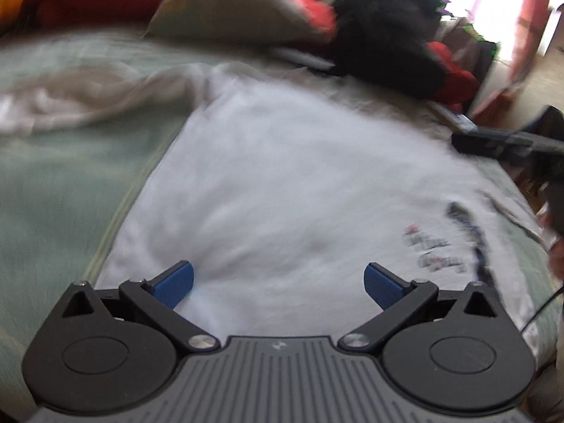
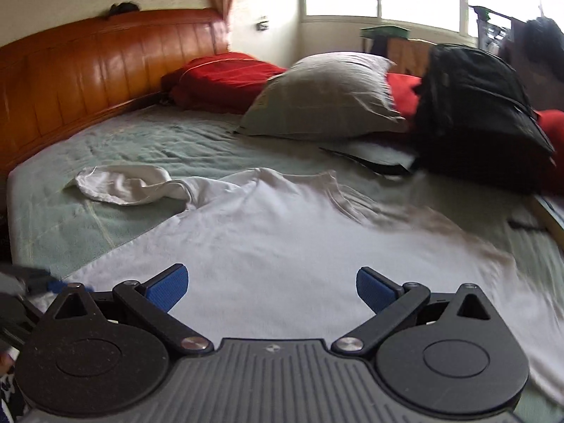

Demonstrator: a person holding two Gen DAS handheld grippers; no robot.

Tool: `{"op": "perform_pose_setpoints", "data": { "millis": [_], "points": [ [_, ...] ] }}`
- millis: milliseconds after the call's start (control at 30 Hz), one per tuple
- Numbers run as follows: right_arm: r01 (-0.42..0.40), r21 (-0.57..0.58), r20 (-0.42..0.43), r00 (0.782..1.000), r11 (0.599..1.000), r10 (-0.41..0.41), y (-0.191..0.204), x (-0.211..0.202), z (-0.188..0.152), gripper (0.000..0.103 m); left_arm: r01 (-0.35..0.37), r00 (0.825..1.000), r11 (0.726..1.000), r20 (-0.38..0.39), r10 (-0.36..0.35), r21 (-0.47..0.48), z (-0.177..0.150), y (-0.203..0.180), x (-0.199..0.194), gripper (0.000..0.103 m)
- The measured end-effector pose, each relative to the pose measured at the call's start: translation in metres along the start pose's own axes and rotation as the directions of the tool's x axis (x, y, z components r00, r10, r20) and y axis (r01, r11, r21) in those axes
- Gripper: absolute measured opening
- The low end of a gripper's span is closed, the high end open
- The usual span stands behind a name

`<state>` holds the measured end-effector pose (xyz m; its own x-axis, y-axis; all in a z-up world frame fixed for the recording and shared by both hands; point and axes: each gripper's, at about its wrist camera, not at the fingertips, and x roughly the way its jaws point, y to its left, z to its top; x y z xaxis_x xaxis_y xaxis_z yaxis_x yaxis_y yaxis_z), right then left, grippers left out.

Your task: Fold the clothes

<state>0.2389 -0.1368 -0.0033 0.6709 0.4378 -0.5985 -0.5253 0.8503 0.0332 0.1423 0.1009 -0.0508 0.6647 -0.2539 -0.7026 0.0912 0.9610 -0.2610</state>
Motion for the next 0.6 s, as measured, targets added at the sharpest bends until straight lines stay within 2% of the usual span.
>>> {"op": "perform_pose_setpoints", "data": {
  "millis": [133,267,433,500,600],
  "points": [
    [-0.03,-0.06,-0.021,0.999,0.998,0.029,0.001,0.028,0.023,0.103,-0.023,0.999,1.0,-0.035,0.023,-0.008,-0.004,0.006,-0.002,0.102],
    [-0.087,-0.039,-0.063,0.994,0.995,0.085,-0.006,0.064,0.027,0.103,-0.063,0.997,0.998,-0.046,0.062,-0.026,0.017,0.009,-0.009,0.102],
    [-0.156,0.063,-0.135,0.977,0.986,0.163,-0.022,0.11,0.008,0.103,-0.064,0.998,0.997,-0.01,0.063,-0.035,0.067,0.015,-0.004,0.102],
    [-0.17,0.086,-0.133,0.975,0.982,0.18,-0.029,0.12,-0.005,0.103,-0.074,0.997,0.997,0.006,0.074,-0.022,0.092,0.017,0.007,0.102],
    [-0.207,0.065,-0.086,0.973,0.976,0.212,-0.034,0.115,-0.012,0.103,-0.083,0.996,0.996,0.029,0.084,-0.015,0.133,0.02,0.033,0.102]
  ]
}}
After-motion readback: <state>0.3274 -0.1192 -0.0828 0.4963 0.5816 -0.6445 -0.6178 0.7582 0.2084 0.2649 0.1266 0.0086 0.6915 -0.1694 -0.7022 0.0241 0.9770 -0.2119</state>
